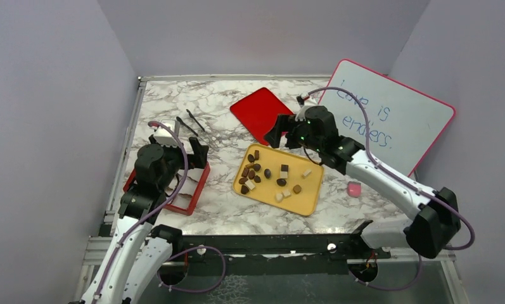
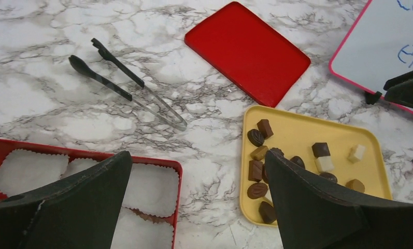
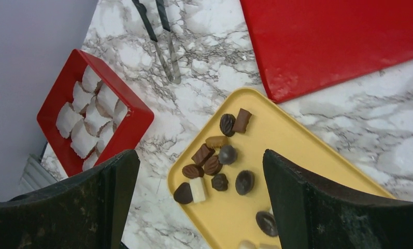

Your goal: Pack the chocolate

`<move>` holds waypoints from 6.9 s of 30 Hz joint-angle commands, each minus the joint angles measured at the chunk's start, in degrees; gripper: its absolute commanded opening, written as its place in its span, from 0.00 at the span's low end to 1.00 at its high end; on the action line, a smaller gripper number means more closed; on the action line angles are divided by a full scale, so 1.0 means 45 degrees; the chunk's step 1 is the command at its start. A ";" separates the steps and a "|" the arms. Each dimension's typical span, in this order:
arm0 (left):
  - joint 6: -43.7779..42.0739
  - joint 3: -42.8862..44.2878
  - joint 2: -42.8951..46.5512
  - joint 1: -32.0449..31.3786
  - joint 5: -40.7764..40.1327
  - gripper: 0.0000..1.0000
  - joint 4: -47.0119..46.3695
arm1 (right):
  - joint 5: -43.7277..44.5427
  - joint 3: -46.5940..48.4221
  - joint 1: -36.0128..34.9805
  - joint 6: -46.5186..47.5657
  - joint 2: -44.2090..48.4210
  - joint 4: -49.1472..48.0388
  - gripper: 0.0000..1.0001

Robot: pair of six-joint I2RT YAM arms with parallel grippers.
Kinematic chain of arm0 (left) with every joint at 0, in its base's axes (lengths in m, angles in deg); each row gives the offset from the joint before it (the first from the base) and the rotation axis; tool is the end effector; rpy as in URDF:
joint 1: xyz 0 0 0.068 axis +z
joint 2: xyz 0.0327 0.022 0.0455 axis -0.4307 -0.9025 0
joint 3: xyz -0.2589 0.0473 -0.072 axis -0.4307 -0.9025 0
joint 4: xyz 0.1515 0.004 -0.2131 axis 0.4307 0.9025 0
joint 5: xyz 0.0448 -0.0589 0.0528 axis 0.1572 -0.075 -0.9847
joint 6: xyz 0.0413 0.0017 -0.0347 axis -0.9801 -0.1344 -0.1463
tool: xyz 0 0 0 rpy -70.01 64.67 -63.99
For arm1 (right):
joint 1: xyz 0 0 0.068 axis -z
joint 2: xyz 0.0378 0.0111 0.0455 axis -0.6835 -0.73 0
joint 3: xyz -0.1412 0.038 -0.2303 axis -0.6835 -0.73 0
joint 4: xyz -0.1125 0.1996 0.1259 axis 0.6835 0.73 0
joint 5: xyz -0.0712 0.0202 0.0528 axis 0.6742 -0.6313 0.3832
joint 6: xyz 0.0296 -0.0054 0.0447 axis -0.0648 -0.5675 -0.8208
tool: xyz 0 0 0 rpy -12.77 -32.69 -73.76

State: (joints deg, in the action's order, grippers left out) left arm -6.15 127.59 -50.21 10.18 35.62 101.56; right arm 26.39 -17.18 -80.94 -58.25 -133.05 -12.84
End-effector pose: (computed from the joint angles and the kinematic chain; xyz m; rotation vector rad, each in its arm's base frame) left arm 0.1402 -0.0401 0.3210 0.0816 1.8325 -0.3838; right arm 0.2298 0.1792 0.3182 -0.1642 2.0821 0.7523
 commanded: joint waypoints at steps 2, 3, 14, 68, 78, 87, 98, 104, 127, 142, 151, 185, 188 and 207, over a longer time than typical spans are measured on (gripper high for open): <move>-0.0109 0.0261 0.0701 0.0133 -0.2381 0.99 0.0563 | -0.0929 0.1241 -0.0101 0.0859 -0.2497 -0.1823 0.91; -0.0091 0.0308 0.0796 0.0139 -0.2805 0.99 0.0668 | -0.0914 0.1601 -0.0124 0.0966 -0.3080 -0.1870 0.89; 0.0405 0.0441 0.2352 0.0598 -0.5278 0.99 0.1017 | -0.0305 0.5419 -0.1898 0.3012 -0.8713 -0.3519 0.79; 0.8769 0.8717 -1.7189 0.0414 -0.5146 0.69 0.1144 | 0.1817 -0.0417 -0.2371 0.2829 0.0843 -0.1557 1.00; 0.6617 0.9931 -1.5299 0.1709 -0.5385 0.74 0.1349 | 0.1785 0.0302 -0.2376 0.2666 -0.1859 -0.3513 0.99; 0.6906 0.8550 -1.3344 0.3752 -0.3850 0.87 0.1662 | 0.1151 0.4491 -0.2396 0.3961 -0.7974 -0.4829 0.89; 0.6978 0.5555 -0.9172 0.4442 -0.4628 0.99 0.1336 | 0.0713 0.9671 -0.2846 0.4460 -1.3256 -0.4529 0.81; 0.6817 0.3898 -0.7725 0.4436 -0.3926 0.99 0.1352 | 0.0806 1.2430 -0.3063 0.4914 -1.5690 -0.3534 0.78; 0.5695 0.1160 -0.4155 0.4413 -0.5190 0.99 0.1369 | 0.2473 1.6493 -0.3380 0.6191 -1.8887 -0.1200 0.65; 0.5559 0.1076 -0.4016 0.4409 -0.5385 0.99 0.1330 | 0.2525 1.3308 -0.3379 0.6403 -1.5421 -0.0065 0.40; 0.5435 0.1021 -0.4013 0.4414 -0.5347 0.99 0.1276 | 0.2258 1.0876 -0.3362 0.5787 -1.3675 0.0367 0.40; 0.5344 0.0875 -0.3857 0.4423 -0.5156 0.99 0.1115 | 0.2878 0.8255 -0.3359 0.5144 -1.3387 -0.1719 0.53; 0.5325 0.0858 -0.3853 0.4418 -0.5085 0.99 0.1089 | 0.2974 0.8179 -0.3353 0.5186 -1.3491 -0.1870 0.52; 0.3054 0.1479 -0.4093 0.4419 -0.0662 0.96 -0.0120 | 0.2105 0.7978 -0.3352 0.5242 -1.0440 -0.0791 0.43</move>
State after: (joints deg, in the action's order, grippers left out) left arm 10.13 131.56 -68.38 29.89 26.85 103.29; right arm 37.43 18.09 -95.89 -34.18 -185.79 -18.98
